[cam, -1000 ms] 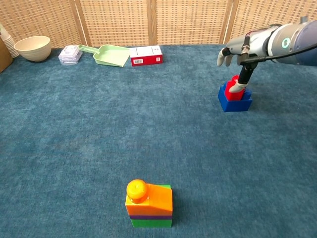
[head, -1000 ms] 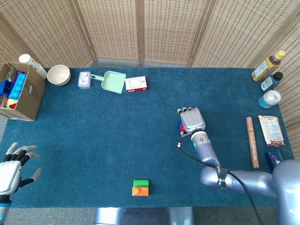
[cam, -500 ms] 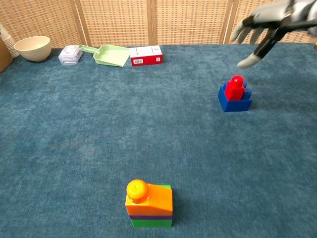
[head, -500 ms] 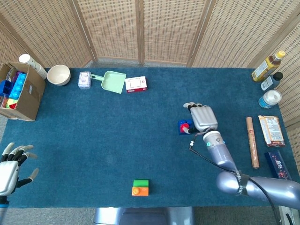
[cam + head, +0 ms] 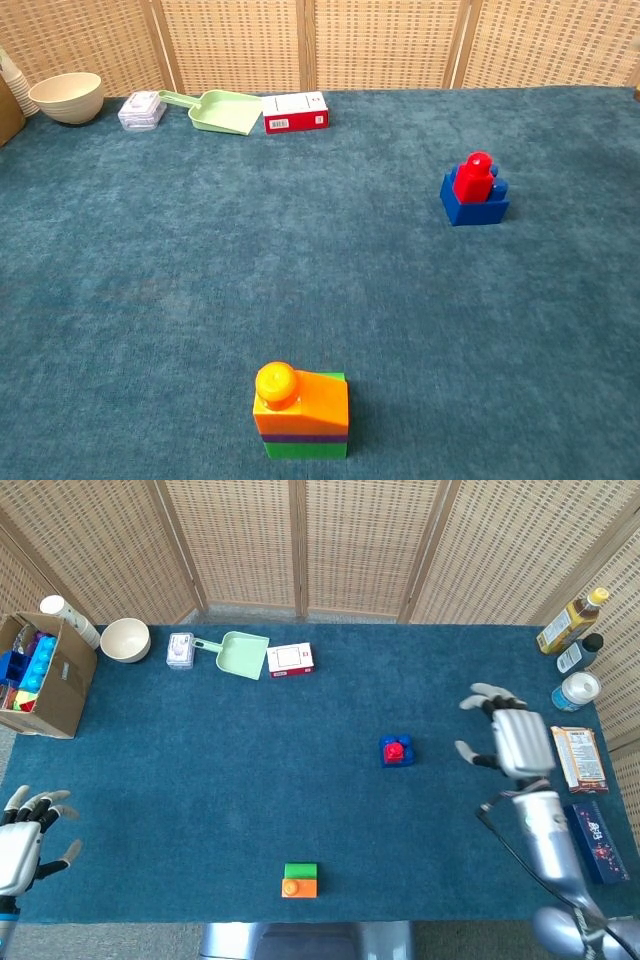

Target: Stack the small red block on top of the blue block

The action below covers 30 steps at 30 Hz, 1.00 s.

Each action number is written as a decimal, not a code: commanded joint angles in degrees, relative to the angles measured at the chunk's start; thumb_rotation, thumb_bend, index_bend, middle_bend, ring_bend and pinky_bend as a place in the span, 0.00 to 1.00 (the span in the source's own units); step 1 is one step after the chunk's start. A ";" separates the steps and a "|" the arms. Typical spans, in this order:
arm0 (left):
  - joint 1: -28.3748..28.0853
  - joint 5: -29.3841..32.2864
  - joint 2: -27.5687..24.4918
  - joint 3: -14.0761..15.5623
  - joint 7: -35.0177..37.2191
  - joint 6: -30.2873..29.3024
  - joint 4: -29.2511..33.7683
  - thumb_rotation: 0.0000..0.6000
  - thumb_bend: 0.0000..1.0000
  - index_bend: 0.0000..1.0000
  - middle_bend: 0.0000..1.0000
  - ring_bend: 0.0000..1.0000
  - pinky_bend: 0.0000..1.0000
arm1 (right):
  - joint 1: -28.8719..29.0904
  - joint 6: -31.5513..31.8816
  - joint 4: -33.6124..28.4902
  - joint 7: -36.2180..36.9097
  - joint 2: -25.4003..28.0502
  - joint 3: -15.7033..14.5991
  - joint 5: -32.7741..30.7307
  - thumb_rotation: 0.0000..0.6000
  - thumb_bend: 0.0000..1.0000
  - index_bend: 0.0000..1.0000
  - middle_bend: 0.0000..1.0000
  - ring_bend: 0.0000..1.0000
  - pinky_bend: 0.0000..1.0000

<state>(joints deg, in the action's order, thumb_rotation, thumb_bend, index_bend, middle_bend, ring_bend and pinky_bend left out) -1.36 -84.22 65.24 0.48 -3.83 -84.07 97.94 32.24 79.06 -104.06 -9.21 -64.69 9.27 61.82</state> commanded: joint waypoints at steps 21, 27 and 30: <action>2.76 -2.72 2.43 2.54 -0.41 -2.88 -0.56 1.00 0.37 0.40 0.28 0.22 0.03 | -22.36 13.88 7.68 0.25 0.70 -11.24 11.91 0.95 0.24 0.42 0.25 0.15 0.30; 3.74 -4.08 2.87 3.22 -0.67 -4.30 -0.55 1.00 0.37 0.41 0.28 0.23 0.03 | -25.02 15.69 8.98 0.78 0.32 -10.74 13.93 0.95 0.24 0.42 0.25 0.15 0.30; 3.92 -4.34 2.48 2.84 -0.91 -5.12 -0.01 1.00 0.37 0.41 0.28 0.23 0.03 | -25.89 16.07 9.24 1.85 0.43 -9.92 14.00 0.94 0.24 0.42 0.25 0.15 0.30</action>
<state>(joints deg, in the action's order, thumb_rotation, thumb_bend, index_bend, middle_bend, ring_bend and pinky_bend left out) 2.48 -88.52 67.84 3.44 -4.65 -89.05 97.79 6.62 94.98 -94.98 -7.65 -64.28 -0.92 75.75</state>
